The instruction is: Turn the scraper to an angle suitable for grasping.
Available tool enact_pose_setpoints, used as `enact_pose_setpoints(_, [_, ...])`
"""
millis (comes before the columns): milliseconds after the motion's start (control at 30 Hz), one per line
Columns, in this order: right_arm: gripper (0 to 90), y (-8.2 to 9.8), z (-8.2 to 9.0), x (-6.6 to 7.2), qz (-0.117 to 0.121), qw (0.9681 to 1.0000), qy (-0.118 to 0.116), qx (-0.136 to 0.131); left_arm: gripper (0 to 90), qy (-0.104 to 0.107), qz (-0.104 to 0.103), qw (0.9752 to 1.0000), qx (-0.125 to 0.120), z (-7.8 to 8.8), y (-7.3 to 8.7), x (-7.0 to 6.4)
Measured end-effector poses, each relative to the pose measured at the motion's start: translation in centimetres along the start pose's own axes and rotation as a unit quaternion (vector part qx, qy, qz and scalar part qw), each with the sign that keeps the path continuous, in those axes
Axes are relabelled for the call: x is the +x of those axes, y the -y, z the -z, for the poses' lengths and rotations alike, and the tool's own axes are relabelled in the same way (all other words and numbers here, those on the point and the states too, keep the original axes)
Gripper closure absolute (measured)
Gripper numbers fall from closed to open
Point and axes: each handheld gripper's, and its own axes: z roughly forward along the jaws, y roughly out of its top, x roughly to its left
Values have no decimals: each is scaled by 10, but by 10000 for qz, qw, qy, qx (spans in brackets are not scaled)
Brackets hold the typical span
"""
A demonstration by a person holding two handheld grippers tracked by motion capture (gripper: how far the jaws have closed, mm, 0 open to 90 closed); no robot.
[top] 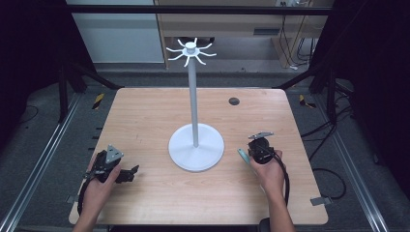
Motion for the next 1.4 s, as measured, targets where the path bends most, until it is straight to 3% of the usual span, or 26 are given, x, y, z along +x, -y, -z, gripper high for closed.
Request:
enact_pose_setpoints(733, [900, -1, -9, 3, -7, 9994, -307, 172, 30, 13, -16, 10000, 7, 0, 0, -1])
enact_pose_setpoints(1033, [900, 0, -7, 18, 213, 9966, -764, 244, 30, 21, -28, 10000, 18, 0, 0, -1])
enact_pose_setpoints(1133, [900, 1, -3, 27, 330, 9943, -968, 297, 30, 23, -36, 10000, 25, 0, 0, -1])
enact_pose_setpoints(1267, [900, 2, -1, 32, 484, 9938, -958, 279, 30, 24, -40, 10000, 23, 0, 0, -1])
enact_pose_setpoints(1400, [900, 1, 5, 35, 493, 9936, -999, 170, 30, 18, -19, 10000, 13, 0, 0, -1])
